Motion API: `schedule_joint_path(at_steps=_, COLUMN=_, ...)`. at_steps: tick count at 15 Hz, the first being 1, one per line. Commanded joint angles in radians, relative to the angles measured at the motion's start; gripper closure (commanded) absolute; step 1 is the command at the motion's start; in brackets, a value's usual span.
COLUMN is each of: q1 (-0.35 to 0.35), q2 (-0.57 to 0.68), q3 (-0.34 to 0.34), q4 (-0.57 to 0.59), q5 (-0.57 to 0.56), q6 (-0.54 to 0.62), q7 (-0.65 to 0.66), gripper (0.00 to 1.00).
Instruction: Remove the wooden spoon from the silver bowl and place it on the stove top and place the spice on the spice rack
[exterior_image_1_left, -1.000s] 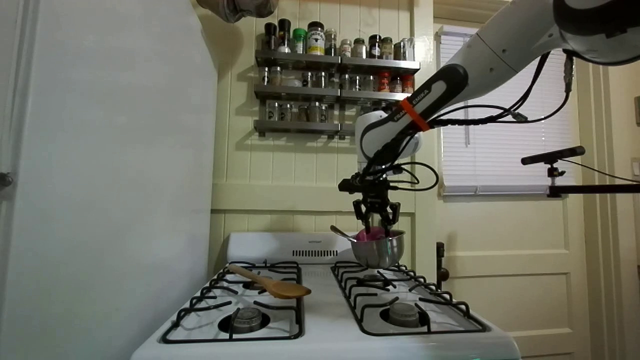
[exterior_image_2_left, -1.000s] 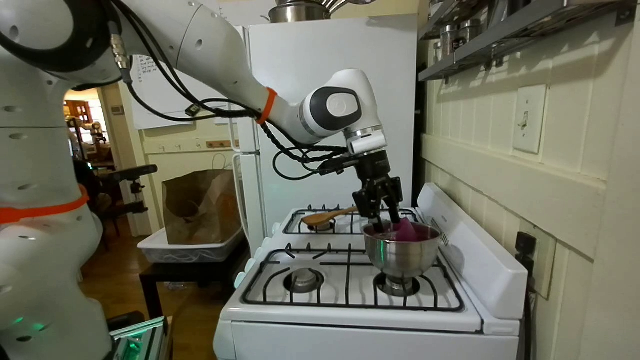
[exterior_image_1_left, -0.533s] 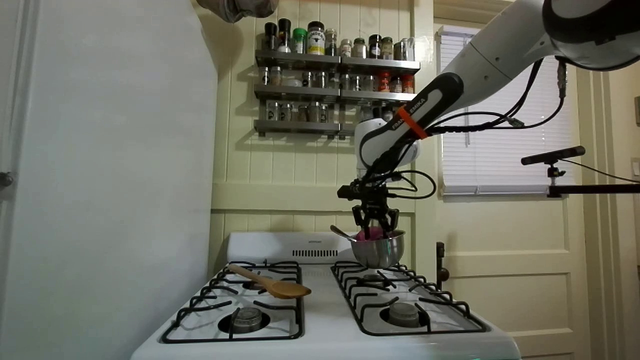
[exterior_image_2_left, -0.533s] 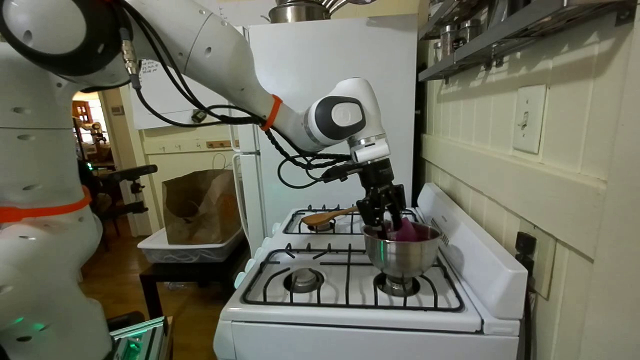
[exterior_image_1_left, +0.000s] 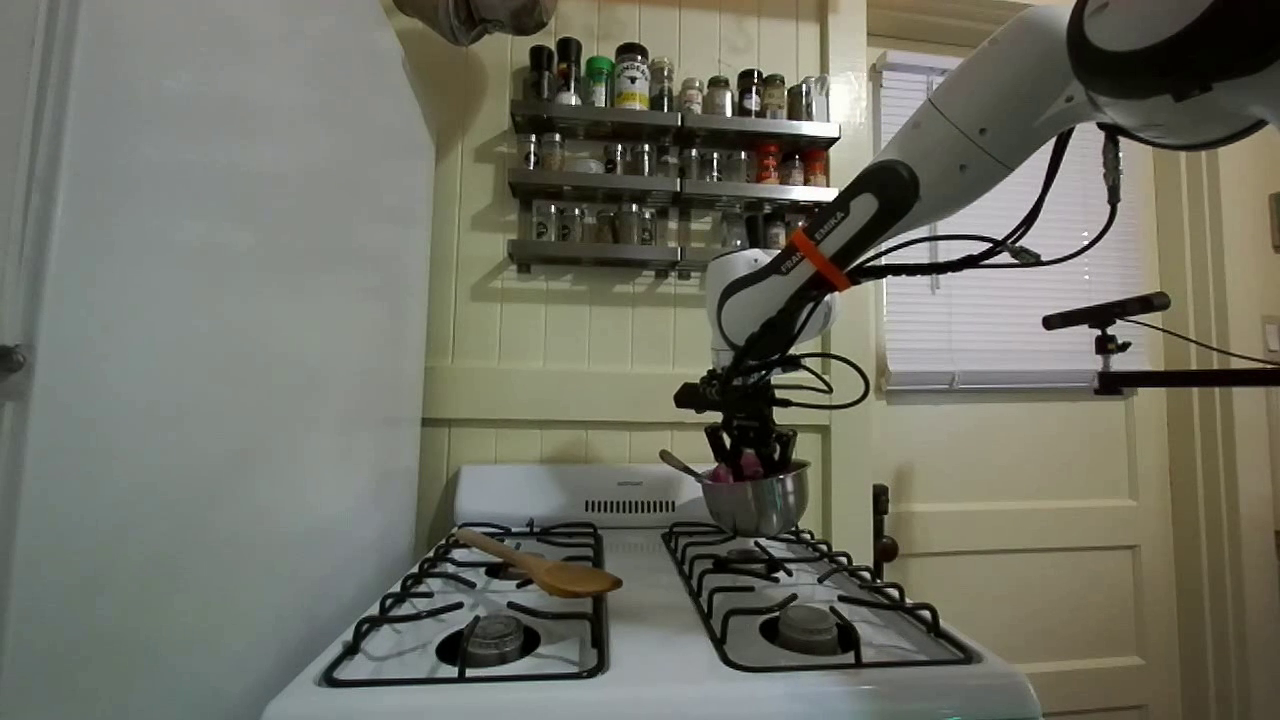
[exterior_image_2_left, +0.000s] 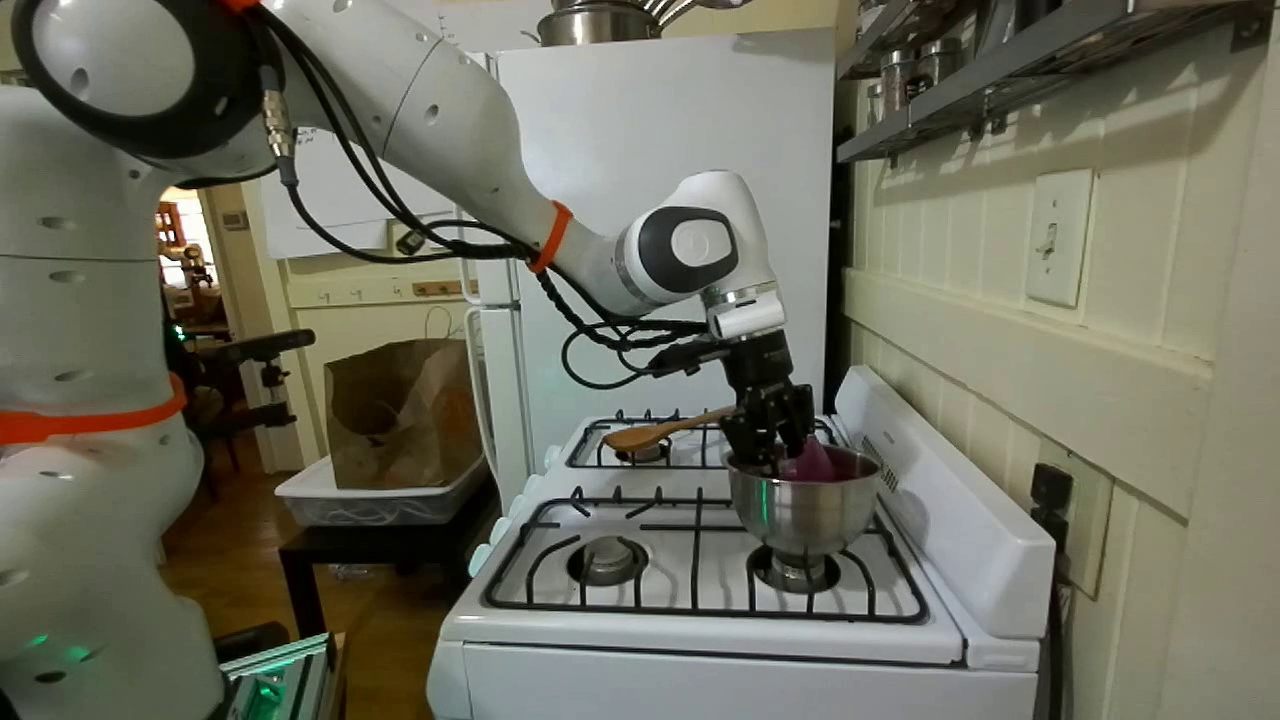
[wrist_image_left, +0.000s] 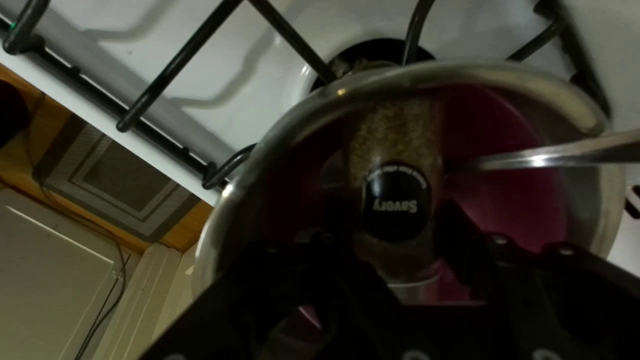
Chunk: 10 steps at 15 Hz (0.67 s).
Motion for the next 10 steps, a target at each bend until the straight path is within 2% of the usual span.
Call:
schedule_joint_path(at_steps=1, q1=0.024, q2=0.0, q3=-0.018, q4=-0.006, q5=-0.034, q6=0.011, q7=0.033, gripper=0.76)
schedule_joint_path(at_steps=6, q1=0.022, q2=-0.079, q3=-0.017, q4=-0.043, q5=-0.024, q6=-0.008, q7=0.003, gripper=0.76)
schedule_joint_path(at_steps=10, q1=0.009, q2=-0.168, q3=-0.008, q4=-0.087, q5=0.001, q6=-0.008, q7=-0.069, gripper=0.76)
